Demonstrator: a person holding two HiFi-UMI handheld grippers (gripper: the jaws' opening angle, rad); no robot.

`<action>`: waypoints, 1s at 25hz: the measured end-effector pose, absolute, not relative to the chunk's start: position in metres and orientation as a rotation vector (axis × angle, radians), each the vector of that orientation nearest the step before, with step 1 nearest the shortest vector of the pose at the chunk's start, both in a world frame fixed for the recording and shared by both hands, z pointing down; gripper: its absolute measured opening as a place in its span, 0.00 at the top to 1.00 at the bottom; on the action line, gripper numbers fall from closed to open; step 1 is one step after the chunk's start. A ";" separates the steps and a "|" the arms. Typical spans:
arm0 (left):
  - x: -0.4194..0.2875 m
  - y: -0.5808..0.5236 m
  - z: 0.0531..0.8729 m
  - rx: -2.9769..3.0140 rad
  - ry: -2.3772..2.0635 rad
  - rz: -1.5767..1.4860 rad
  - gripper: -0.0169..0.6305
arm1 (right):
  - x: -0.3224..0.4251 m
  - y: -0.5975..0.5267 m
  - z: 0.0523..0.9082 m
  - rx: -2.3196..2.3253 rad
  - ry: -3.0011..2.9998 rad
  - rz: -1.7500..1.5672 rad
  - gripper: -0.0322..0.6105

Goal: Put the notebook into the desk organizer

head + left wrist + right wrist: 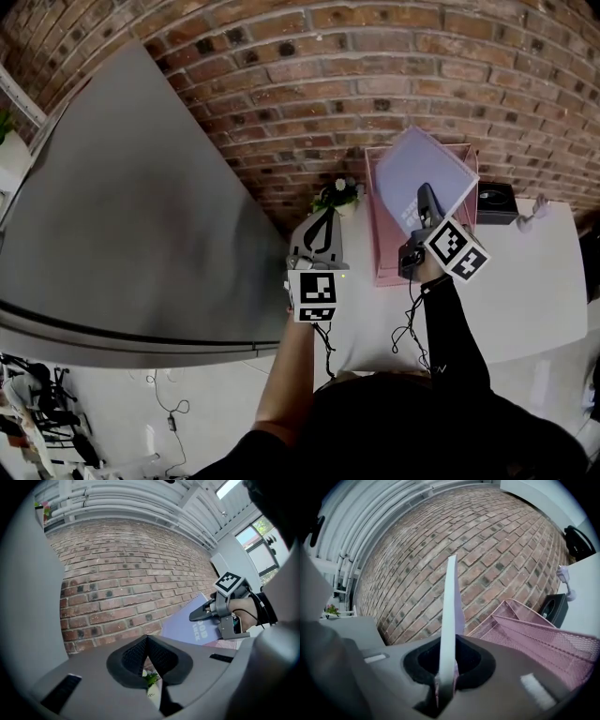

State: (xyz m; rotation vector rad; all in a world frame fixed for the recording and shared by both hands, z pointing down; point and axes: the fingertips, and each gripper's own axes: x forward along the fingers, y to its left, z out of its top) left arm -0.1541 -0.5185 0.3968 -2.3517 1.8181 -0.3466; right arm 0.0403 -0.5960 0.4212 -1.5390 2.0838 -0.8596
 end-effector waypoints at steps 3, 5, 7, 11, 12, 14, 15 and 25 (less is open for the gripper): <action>-0.154 -0.518 0.398 -2.353 1.821 -0.346 0.96 | 0.046 -0.595 0.431 -1.584 2.024 -0.943 0.90; -0.152 -0.517 0.398 -2.357 1.816 -0.346 0.96 | 0.052 -0.592 0.440 -1.610 1.970 -1.013 0.89; -0.149 -0.516 0.398 -2.362 1.806 -0.343 0.96 | 0.057 -0.590 0.451 -1.637 1.926 -1.081 0.88; -0.147 -0.511 0.397 -2.363 1.801 -0.337 0.96 | 0.059 -0.583 0.474 -1.649 1.872 -1.231 0.82; -0.147 -0.510 0.396 -2.362 1.799 -0.338 0.96 | 0.060 -0.581 0.479 -1.648 1.865 -1.259 0.82; -0.146 -0.507 0.395 -2.361 1.795 -0.341 0.96 | 0.060 -0.578 0.484 -1.646 1.862 -1.291 0.82; -0.145 -0.506 0.394 -2.360 1.794 -0.342 0.96 | 0.059 -0.576 0.484 -1.644 1.865 -1.299 0.80; -0.144 -0.493 0.389 -2.355 1.785 -0.339 0.96 | 0.030 -0.564 0.487 -1.491 2.033 -1.397 0.63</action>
